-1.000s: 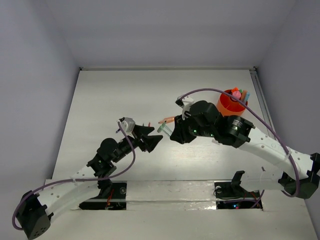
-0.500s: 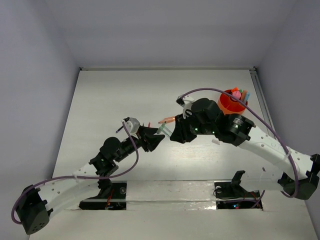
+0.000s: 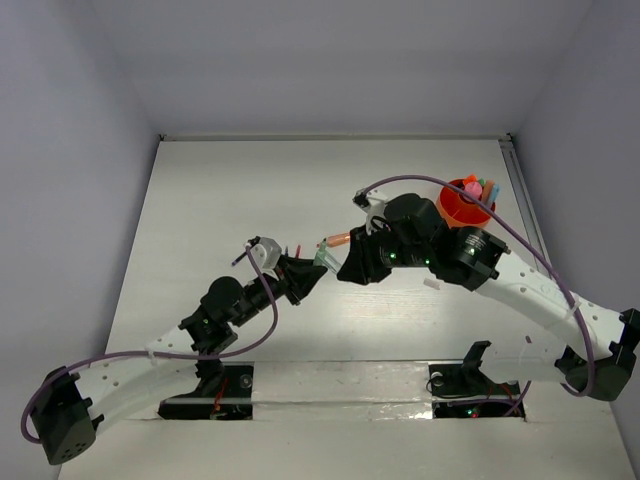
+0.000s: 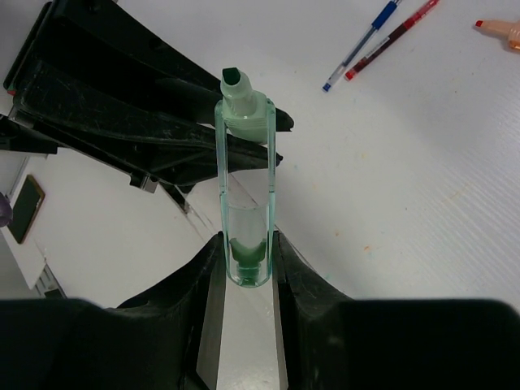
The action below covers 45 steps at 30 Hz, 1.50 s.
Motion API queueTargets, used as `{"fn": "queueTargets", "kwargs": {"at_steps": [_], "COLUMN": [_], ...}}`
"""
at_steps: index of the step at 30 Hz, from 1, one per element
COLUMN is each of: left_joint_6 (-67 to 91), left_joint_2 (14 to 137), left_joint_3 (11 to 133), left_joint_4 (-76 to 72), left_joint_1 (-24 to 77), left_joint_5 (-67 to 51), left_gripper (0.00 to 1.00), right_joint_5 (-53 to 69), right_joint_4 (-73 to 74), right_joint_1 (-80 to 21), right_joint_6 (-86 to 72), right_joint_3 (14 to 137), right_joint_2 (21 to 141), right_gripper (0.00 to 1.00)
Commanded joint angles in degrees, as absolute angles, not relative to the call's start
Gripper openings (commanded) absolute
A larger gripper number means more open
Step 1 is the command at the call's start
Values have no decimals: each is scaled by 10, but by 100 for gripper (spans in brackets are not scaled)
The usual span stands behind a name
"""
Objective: Sort the stationery into containers
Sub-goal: Pick up the pen from the center of the board, then close the pen cap on the pen.
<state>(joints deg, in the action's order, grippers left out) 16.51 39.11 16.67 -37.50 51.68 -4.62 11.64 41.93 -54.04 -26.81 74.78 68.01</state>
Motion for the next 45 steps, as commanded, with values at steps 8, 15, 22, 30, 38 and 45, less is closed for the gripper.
{"fn": "queueTargets", "kwargs": {"at_steps": [8,15,22,30,38,45], "left_joint_6": [163,158,153,144,140,141], "left_joint_2": [369,364,365,356,331,323], "left_joint_3": [192,192,195,191,188,190], "left_joint_4": [-401,-375,-370,-371,-369,-365], "left_joint_1": [522,522,527,533,533,533], "left_joint_5": [-27,-33,-45,-68,-83,-76], "left_gripper": [0,0,0,0,0,0], "right_joint_5": [100,-4,-83,-92,-8,76], "right_joint_4": [432,442,397,334,323,326], "right_joint_1": [-519,-519,-519,-514,-453,-446], "right_joint_6": [-263,-253,-239,-226,-229,-235], "right_joint_3": [778,821,830,849,860,871], "right_joint_2": [674,662,664,685,711,731], "right_gripper": [0,0,0,0,0,0]}}
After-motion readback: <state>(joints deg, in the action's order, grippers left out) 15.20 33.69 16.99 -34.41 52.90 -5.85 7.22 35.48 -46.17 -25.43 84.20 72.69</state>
